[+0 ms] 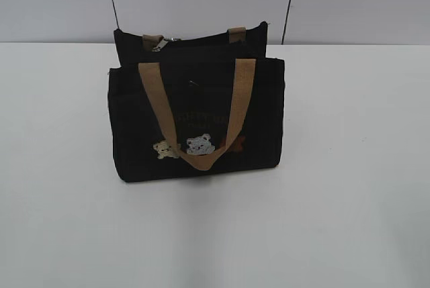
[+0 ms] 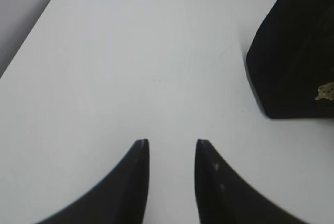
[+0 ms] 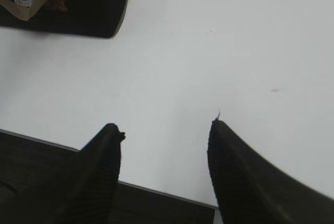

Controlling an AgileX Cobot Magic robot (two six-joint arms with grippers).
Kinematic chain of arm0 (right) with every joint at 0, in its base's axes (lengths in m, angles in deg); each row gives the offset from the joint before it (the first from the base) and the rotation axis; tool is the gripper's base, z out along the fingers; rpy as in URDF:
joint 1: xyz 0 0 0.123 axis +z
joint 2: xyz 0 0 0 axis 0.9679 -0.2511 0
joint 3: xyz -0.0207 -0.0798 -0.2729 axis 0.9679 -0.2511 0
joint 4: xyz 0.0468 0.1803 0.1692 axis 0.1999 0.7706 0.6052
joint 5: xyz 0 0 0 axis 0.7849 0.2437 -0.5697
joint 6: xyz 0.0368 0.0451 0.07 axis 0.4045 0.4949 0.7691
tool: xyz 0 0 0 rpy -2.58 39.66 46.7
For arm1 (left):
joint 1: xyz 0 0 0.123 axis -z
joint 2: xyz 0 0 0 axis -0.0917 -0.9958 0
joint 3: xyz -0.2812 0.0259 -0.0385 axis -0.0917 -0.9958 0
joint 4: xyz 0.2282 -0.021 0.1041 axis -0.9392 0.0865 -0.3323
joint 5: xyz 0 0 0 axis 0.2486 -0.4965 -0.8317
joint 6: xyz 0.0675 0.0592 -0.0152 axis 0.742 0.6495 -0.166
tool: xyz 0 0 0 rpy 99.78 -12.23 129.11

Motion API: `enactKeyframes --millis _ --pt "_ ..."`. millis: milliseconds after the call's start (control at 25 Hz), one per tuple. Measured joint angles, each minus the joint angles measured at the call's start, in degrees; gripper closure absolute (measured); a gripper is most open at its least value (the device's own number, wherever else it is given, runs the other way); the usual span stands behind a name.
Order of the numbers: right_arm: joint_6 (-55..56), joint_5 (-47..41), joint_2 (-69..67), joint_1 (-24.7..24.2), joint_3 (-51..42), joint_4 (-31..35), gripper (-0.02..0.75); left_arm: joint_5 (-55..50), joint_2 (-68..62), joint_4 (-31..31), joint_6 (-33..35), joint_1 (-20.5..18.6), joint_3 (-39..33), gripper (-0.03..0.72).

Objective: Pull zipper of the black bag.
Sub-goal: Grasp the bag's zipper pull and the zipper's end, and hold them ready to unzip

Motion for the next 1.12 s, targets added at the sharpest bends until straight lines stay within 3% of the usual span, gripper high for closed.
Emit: enactKeyframes --millis 800,880,1040,1120 --pt "0.0 0.0 0.0 0.0 0.0 0.57 0.328 0.0 0.0 0.0 0.0 0.0 0.0 0.453" --pt "0.0 0.0 0.0 0.0 0.0 0.63 0.328 0.0 0.0 0.12 0.0 0.0 0.0 0.417" --pt "0.0 0.0 0.0 0.0 0.0 0.7 0.328 0.0 0.0 0.99 0.0 0.0 0.0 0.251" --pt "0.0 0.06 0.0 0.0 0.0 0.76 0.328 0.49 -0.41 0.99 0.51 0.0 0.36 0.209"
